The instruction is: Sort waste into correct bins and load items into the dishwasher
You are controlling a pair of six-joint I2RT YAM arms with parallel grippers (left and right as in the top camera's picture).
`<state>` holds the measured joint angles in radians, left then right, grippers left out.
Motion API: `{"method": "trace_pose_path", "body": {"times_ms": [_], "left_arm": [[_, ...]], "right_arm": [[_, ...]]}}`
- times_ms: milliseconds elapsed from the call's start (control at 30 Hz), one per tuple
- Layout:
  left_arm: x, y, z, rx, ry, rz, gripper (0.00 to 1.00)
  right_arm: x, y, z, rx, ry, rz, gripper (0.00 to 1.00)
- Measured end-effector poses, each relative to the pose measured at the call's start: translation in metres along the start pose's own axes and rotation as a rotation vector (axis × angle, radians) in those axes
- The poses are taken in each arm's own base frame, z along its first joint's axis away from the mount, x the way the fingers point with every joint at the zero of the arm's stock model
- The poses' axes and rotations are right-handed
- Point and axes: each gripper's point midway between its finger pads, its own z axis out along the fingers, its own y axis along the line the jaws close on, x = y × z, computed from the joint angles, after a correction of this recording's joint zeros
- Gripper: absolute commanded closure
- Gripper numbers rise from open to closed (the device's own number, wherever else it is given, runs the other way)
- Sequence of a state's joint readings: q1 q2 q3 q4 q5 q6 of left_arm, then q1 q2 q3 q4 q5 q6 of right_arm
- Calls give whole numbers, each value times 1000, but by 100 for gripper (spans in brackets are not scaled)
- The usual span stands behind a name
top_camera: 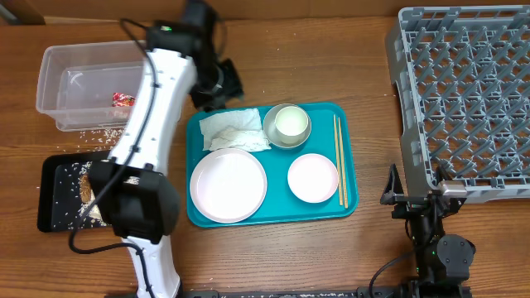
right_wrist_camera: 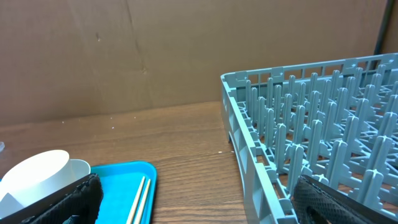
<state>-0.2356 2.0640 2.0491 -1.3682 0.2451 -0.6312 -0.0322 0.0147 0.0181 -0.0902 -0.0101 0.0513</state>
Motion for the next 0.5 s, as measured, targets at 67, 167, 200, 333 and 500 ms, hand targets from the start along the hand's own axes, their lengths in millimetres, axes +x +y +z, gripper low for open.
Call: {"method": "trace_pose_path", "body": {"times_ms": [67,167,200,333,500], "left_arm": [[10,-4,8,-74,-23,-3,50],[22,-1,25,-165,-47,-29,50],[23,1,32,-184,-54,-36,50],[24,14,62,-237,-84,-52,50],[13,36,79,-314,-155,-46,49]], "right_arm": [[0,0,0,0,0,1,0],[0,0,0,0,0,0,0],[0,0,0,0,0,0,0],[0,0,0,0,0,0,0],[0,0,0,0,0,0,0]]}}
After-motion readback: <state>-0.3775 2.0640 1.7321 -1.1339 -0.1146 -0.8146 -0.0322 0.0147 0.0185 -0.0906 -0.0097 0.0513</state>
